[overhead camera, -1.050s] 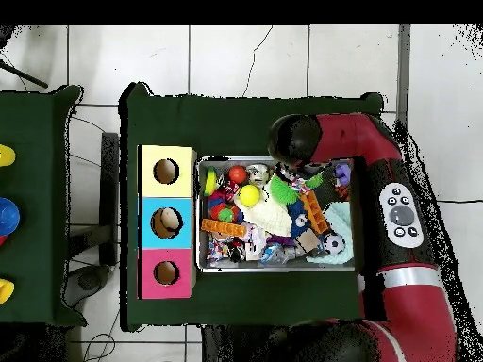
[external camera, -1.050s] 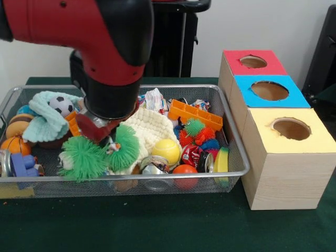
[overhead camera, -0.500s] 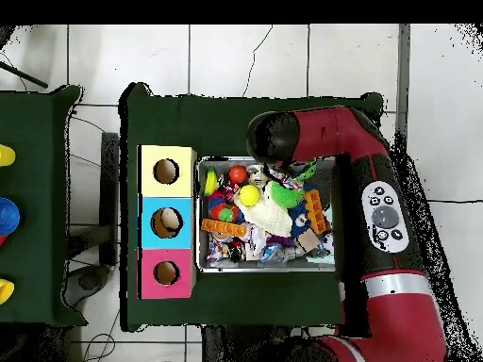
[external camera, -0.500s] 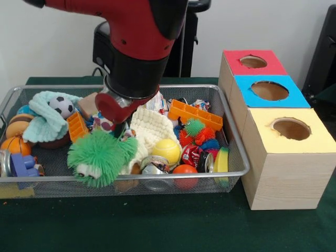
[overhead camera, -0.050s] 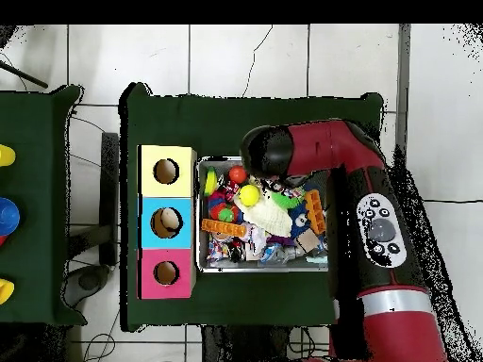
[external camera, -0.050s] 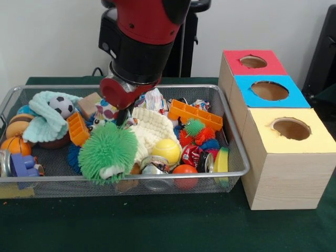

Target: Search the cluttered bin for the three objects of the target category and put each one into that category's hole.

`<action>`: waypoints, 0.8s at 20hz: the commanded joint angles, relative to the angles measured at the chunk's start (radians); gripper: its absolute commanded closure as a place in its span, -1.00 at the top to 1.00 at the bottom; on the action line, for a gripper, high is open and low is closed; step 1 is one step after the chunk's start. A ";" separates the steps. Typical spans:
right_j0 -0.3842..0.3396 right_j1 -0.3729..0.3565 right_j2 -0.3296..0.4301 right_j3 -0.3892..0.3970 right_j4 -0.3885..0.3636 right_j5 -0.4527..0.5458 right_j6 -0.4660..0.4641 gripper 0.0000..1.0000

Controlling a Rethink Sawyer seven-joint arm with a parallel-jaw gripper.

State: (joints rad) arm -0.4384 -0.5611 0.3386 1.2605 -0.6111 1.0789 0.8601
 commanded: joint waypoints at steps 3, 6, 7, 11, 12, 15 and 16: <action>0.031 -0.043 -0.082 0.143 0.045 -0.107 0.305 -1.00; 0.048 -0.047 -0.101 0.148 0.048 -0.132 0.313 -1.00; 0.052 -0.051 -0.106 0.154 0.052 -0.138 0.313 -1.00; 0.079 -0.059 -0.134 0.163 0.060 -0.146 0.316 -1.00; 0.088 -0.062 -0.143 0.164 0.059 -0.146 0.317 -1.00; 0.120 -0.068 -0.174 0.162 0.060 -0.129 0.321 -1.00; 0.131 -0.070 -0.181 0.160 0.064 -0.129 0.328 -1.00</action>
State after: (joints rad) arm -0.3481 -0.6130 0.2023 1.3278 -0.5759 0.9659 0.8740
